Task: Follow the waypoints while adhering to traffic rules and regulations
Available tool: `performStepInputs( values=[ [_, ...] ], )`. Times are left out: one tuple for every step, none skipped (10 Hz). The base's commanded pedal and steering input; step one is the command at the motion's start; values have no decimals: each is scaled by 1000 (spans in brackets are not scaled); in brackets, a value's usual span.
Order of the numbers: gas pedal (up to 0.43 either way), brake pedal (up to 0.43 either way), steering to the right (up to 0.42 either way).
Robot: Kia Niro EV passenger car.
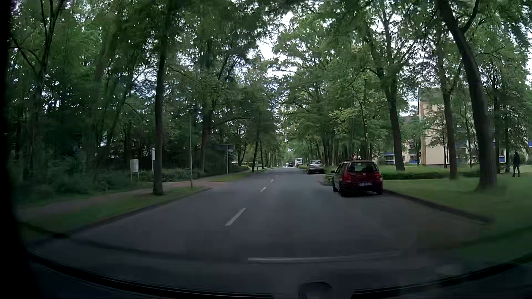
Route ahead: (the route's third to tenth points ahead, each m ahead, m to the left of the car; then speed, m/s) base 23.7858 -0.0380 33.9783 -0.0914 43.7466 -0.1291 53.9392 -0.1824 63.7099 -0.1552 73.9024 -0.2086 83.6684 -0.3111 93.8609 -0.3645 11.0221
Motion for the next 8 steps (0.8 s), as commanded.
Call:
performStepInputs(
  values=[
    [228,6,0],
    [228,6,0],
    [228,6,1],
    [228,6,1],
    [228,6,1],
    [228,6,1],
    [228,6,1],
    [228,6,1]
  ],
)
